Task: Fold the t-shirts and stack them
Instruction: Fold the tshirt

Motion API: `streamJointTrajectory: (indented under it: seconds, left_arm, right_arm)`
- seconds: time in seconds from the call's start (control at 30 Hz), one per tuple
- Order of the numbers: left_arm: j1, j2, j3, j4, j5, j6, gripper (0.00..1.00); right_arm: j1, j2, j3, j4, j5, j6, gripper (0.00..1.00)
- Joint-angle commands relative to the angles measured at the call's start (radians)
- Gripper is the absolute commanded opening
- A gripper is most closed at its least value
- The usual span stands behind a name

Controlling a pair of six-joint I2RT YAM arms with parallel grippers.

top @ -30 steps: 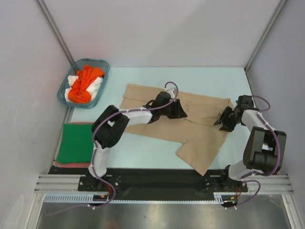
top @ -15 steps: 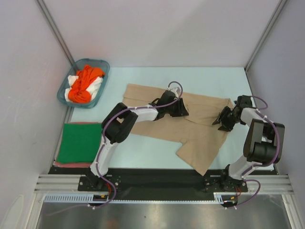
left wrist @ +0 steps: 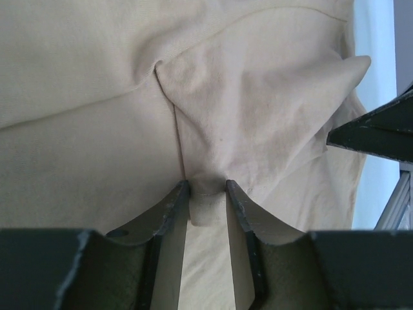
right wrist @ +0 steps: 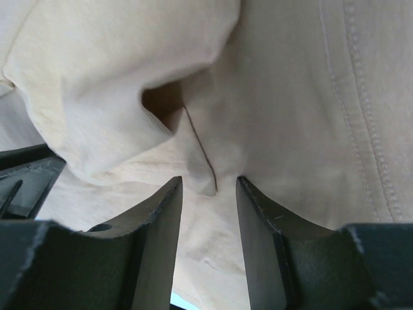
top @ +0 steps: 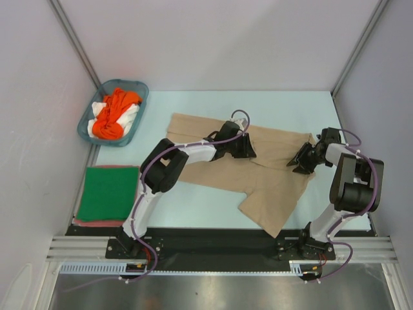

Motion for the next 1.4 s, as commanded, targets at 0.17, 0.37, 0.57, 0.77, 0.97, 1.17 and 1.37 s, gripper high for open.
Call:
streamJointTrajectory:
  seconds: [0.17, 0.37, 0.57, 0.77, 0.97, 1.17, 1.37]
  left_arm:
    - [-0.003, -0.002, 0.033, -0.011, 0.082, -0.006, 0.34]
    - [-0.001, -0.003, 0.038, -0.011, 0.095, -0.016, 0.29]
    - [0.006, -0.003, 0.041, -0.014, 0.103, -0.026, 0.29]
    - [0.012, -0.006, 0.039, -0.023, 0.118, -0.032, 0.27]
    - [0.014, -0.006, 0.059, -0.04, 0.138, -0.038, 0.24]
    - [0.015, -0.02, 0.075, -0.073, 0.157, -0.049, 0.16]
    - [0.015, -0.026, 0.078, -0.094, 0.175, -0.066, 0.09]
  right_arm:
    - [-0.003, 0.017, 0.034, 0.038, -0.047, 0.012, 0.4]
    - [-0.003, 0.0, 0.016, 0.03, -0.049, 0.003, 0.35]
    - [-0.003, 0.026, 0.025, 0.032, -0.046, 0.0, 0.34]
    - [-0.003, 0.044, 0.026, 0.037, -0.054, -0.002, 0.2]
    - [-0.003, 0.038, 0.02, 0.037, -0.051, 0.0, 0.15]
    - [-0.002, -0.061, 0.037, -0.041, -0.049, 0.03, 0.0]
    - [-0.003, -0.153, 0.019, -0.169, -0.026, 0.039, 0.0]
